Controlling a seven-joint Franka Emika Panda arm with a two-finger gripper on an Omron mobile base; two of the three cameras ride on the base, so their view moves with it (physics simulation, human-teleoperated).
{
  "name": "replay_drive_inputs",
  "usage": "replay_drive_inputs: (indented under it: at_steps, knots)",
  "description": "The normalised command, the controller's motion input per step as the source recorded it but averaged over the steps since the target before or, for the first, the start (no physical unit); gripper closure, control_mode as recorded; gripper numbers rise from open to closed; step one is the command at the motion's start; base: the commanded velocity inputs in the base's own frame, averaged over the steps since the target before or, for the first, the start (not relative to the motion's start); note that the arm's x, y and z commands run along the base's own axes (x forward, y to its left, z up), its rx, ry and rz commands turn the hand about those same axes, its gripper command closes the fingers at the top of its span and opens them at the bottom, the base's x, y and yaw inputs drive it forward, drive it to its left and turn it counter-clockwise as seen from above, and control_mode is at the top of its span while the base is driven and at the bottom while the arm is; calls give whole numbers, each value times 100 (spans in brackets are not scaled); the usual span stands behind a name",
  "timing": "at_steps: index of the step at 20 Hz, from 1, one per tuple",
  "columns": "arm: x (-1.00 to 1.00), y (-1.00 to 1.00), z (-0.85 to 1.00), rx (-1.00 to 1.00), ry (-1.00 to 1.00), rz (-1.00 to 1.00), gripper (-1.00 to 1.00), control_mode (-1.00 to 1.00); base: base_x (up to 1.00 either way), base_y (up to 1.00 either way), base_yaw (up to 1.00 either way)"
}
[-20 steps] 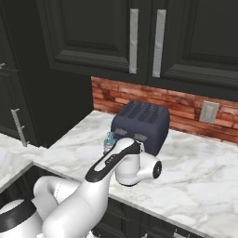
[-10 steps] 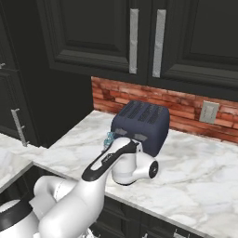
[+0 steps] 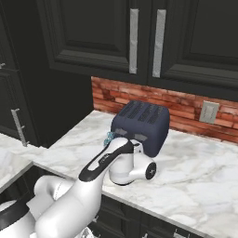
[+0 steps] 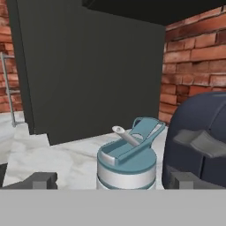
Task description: Move the drinks to the dining counter.
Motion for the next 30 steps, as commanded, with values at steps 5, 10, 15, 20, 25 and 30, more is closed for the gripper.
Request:
replay_drive_inputs:
  at_steps: [5,10,15,20,25,30]
  knots:
    - [0,0,-1,0,2,-9,-100,-100,0,0,0]
    - [0,4,0,1,10,-2,-100,-100,0,0,0]
    - [0,19,0,0,11,0,-100,-100,0,0,0]
    - [5,10,0,0,9,0,-100,-100,0,0,0]
    - [13,6,0,0,4,0,-100,-100,0,0,0]
    - [15,1,0,0,1,0,-100,-100,0,0,0]
